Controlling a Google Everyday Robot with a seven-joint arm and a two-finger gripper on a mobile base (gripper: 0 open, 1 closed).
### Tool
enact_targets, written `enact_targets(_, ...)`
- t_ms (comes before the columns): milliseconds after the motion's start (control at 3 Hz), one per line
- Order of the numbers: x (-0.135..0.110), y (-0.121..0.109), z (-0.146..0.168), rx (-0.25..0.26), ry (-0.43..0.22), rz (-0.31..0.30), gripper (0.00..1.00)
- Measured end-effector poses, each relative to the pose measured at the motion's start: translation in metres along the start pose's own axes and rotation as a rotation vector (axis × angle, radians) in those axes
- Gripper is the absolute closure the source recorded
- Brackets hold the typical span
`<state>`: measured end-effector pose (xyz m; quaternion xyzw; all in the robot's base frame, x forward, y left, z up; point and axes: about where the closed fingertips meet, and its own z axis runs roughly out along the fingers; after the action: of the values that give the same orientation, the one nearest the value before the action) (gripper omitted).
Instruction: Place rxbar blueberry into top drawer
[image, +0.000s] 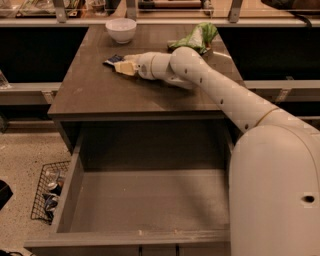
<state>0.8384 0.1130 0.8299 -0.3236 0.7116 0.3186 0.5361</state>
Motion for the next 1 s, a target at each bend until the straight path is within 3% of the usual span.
enact_targets(1000,-0.0003,0.0001,-0.0002,0.0,0.0,0.0,1.0)
